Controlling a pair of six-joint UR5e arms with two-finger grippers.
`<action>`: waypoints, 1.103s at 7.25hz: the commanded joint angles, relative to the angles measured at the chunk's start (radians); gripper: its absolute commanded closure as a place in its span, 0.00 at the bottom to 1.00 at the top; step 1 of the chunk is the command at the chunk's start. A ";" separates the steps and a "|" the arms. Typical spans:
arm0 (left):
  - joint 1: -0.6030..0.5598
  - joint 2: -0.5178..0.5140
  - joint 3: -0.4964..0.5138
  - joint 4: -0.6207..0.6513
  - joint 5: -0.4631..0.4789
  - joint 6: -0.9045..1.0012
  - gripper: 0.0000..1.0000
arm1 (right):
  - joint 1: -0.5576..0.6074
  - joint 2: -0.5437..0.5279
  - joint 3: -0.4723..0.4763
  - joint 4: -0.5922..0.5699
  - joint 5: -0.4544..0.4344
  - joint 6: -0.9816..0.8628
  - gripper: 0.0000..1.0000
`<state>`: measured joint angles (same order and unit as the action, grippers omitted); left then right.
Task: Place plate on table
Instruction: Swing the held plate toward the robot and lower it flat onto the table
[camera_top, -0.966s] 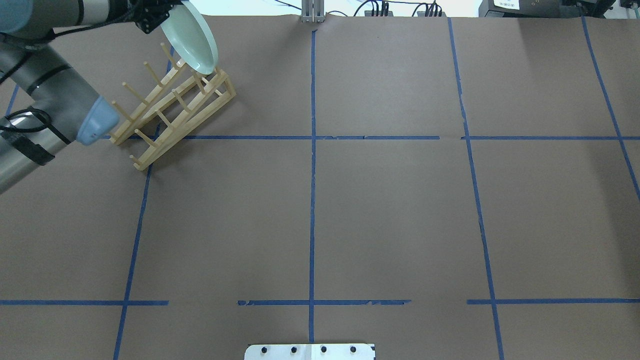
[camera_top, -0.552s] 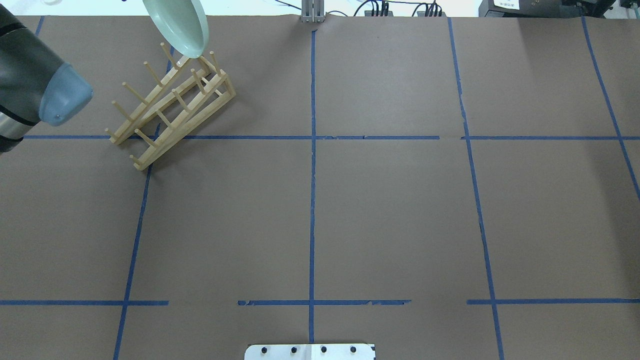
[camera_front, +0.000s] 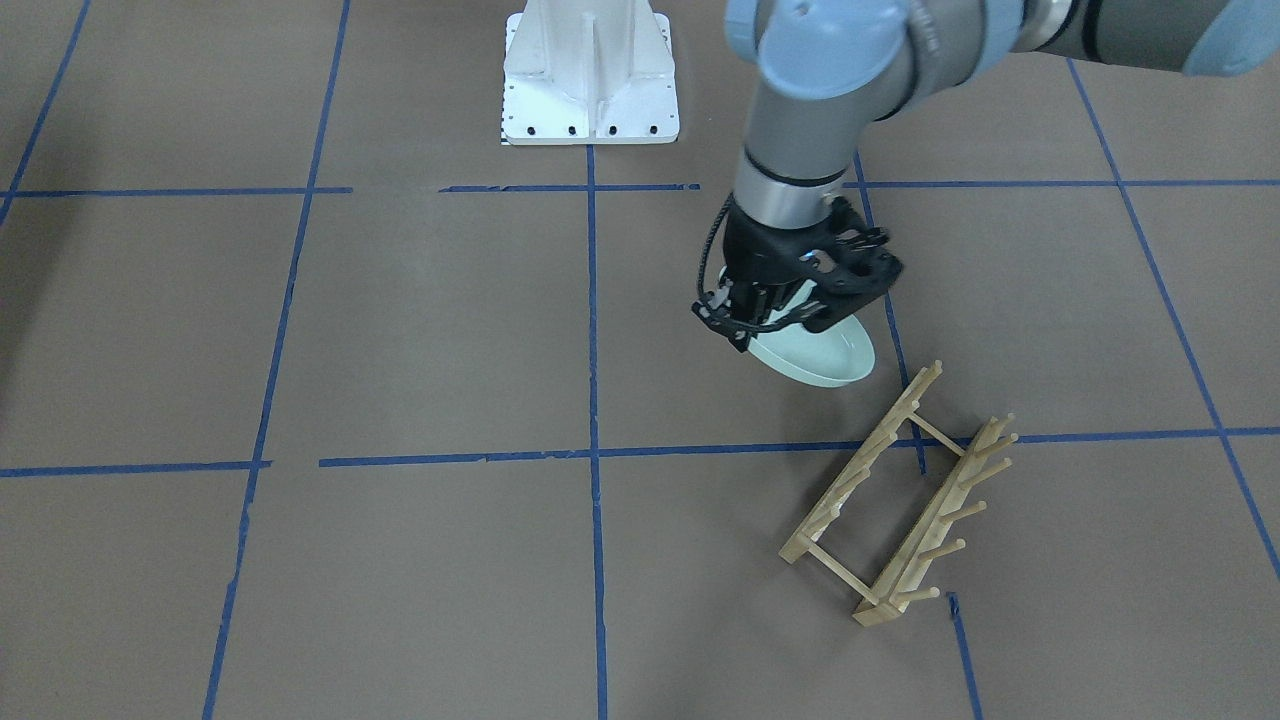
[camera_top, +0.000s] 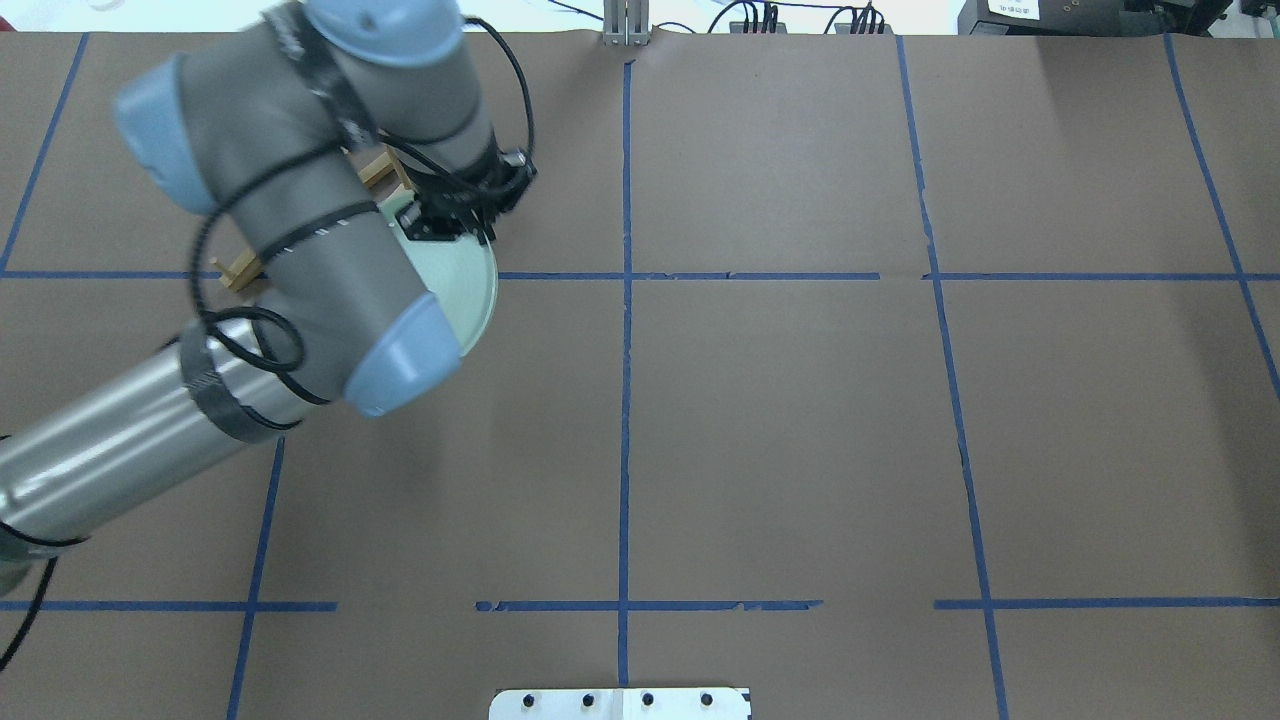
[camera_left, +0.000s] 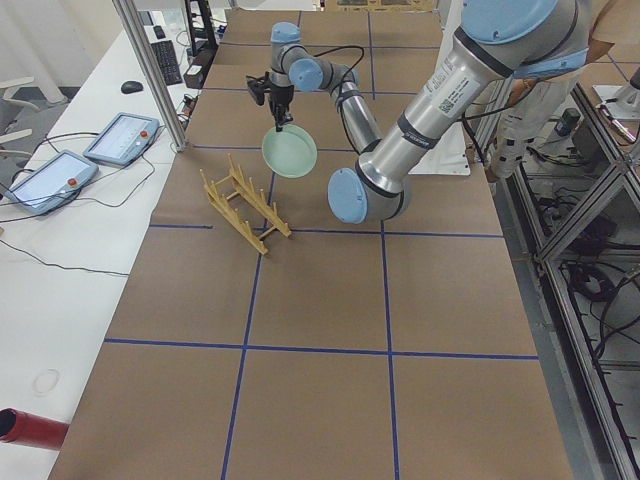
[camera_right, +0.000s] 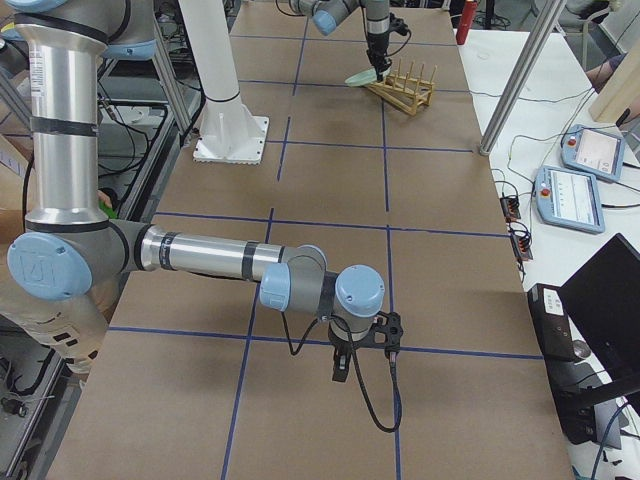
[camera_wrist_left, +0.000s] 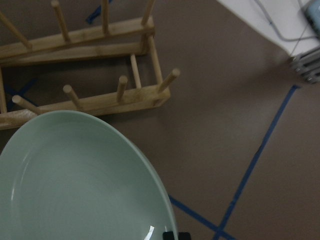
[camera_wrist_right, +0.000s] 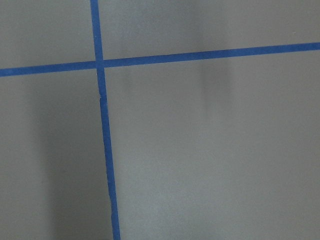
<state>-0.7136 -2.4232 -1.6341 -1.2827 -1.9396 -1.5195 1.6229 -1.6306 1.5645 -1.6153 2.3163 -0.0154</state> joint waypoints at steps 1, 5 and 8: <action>0.135 -0.048 0.143 0.091 0.016 0.126 1.00 | 0.000 0.000 0.000 0.000 0.000 0.000 0.00; 0.246 -0.043 0.192 0.083 0.088 0.166 0.03 | 0.000 0.000 0.000 0.000 0.000 0.000 0.00; 0.156 -0.016 0.011 0.101 0.088 0.261 0.00 | 0.000 0.000 0.000 0.000 0.000 0.000 0.00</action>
<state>-0.5070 -2.4581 -1.5209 -1.1932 -1.8463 -1.3126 1.6230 -1.6307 1.5647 -1.6153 2.3163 -0.0154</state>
